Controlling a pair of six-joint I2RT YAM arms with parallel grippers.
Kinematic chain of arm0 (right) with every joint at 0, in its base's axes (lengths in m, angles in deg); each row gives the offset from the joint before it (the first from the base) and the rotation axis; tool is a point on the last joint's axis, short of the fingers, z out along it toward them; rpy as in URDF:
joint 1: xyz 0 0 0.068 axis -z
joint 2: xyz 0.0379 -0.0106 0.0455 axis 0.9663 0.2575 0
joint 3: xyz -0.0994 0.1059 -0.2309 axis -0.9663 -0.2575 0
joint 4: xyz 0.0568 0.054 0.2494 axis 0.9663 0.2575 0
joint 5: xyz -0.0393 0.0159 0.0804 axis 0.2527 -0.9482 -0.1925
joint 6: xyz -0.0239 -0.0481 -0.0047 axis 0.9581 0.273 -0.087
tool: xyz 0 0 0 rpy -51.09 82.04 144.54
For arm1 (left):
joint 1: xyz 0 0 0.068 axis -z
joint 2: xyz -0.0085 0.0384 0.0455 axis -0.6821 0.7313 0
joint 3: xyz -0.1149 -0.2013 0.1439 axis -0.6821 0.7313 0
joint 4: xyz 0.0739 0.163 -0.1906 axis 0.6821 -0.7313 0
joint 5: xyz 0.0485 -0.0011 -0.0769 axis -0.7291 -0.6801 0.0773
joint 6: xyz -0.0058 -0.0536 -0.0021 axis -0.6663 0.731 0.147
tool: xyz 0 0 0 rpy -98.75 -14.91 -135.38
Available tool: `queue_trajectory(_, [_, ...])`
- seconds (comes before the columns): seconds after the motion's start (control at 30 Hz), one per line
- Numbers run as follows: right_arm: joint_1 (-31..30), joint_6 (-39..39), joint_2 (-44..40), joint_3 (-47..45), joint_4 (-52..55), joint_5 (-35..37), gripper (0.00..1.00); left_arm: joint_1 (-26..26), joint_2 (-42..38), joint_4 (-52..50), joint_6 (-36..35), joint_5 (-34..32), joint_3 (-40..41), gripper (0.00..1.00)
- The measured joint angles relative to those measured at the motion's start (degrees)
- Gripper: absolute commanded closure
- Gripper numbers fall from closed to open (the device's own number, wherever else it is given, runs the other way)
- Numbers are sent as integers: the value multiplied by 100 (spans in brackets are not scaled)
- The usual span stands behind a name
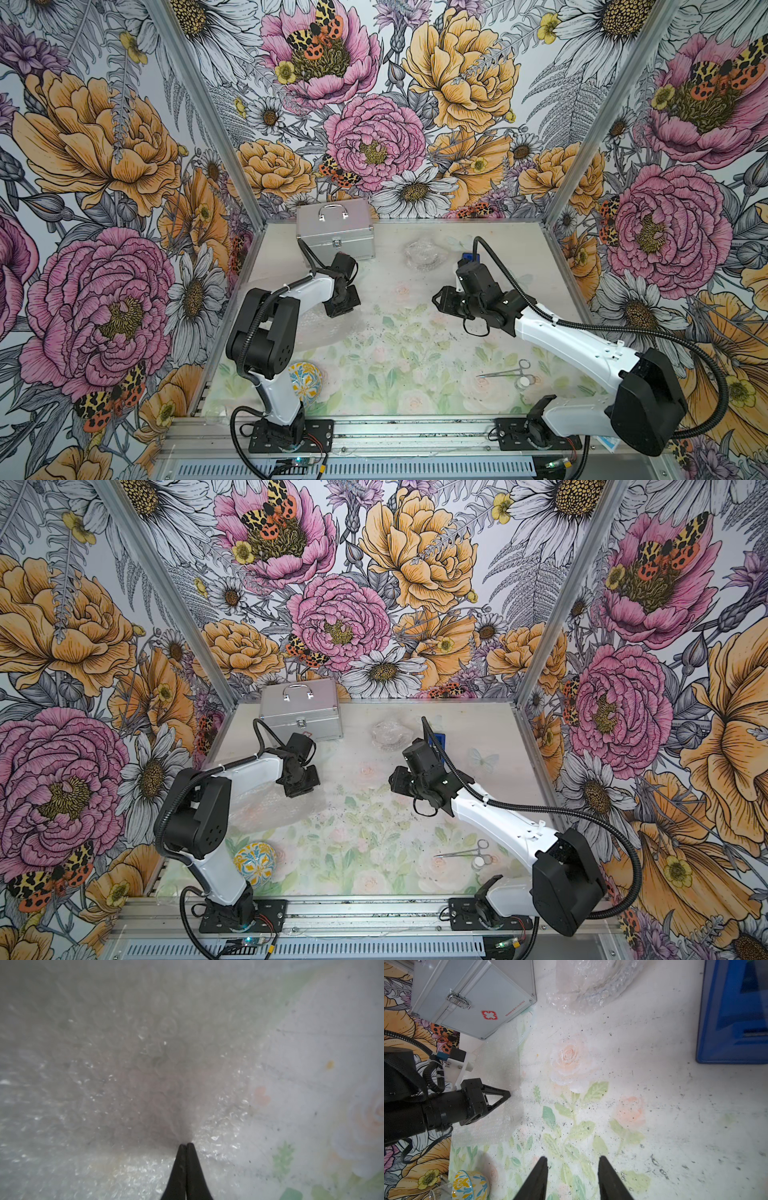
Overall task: Wrap bowls in bubble wrap
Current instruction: Move the bubble wrap to the center of the board, then pick up the bowl from the corner of the board.
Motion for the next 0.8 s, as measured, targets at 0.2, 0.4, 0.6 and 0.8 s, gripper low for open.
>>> queue_trajectory(0.2, [177, -129, -116, -81, -79, -68, 58, 1137, -776, -293, 46, 345, -437, 100])
queue_trajectory(0.4, [487, -323, -472, -330, -94, -68, 57, 2577, -271, -249, 280, 837, -1231, 100])
queue_trajectory(0.6, [564, -455, -529, -426, -98, -133, 57, 3062, 402, -293, 382, 1082, -1515, 78])
queue_trajectory(0.8, [564, -442, -535, -459, -98, -199, 57, 3071, 409, -501, 378, 1102, -1755, 43])
